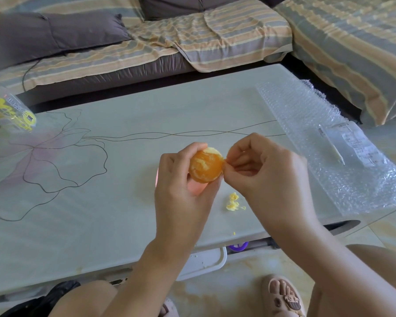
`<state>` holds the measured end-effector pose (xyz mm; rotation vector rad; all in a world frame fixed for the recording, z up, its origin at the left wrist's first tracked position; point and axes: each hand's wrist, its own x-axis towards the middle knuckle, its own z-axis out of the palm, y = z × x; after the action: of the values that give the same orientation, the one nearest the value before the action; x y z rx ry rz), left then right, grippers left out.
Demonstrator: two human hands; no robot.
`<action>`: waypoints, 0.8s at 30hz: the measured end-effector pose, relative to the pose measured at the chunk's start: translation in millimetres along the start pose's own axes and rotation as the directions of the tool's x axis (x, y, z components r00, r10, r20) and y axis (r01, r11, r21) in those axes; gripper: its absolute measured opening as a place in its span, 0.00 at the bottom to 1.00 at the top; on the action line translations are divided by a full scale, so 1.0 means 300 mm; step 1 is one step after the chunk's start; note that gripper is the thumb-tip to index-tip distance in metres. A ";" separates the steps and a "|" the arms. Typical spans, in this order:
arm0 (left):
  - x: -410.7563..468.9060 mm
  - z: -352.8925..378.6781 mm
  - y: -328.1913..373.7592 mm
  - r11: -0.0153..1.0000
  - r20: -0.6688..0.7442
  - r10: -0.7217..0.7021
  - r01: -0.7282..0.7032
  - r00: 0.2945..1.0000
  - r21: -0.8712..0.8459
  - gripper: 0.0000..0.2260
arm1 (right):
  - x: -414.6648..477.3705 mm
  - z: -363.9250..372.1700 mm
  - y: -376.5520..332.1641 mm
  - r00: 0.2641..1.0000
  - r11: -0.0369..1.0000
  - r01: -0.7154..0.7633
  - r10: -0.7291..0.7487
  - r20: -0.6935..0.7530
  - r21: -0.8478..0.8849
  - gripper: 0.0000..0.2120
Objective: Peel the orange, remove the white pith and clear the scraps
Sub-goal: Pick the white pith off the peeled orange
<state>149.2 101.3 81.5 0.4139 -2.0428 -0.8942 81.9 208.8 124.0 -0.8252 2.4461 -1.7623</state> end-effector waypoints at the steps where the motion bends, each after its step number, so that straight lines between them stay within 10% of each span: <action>1: 0.000 0.001 -0.002 1.000 -0.011 0.017 -0.017 1.000 0.018 0.25 | 0.001 0.004 -0.002 1.000 1.000 0.001 -0.001 -0.012 -0.002 0.09; 24: 0.027 -0.046 0.012 0.908 0.240 -0.221 0.289 0.945 -0.302 0.21 | 0.020 -0.014 0.021 0.966 0.956 0.255 -0.259 -0.006 -0.148 0.10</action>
<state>155.6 93.0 94.1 0.4231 -1.9904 -1.4722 73.0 211.3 121.6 -1.1920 2.6120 -1.6883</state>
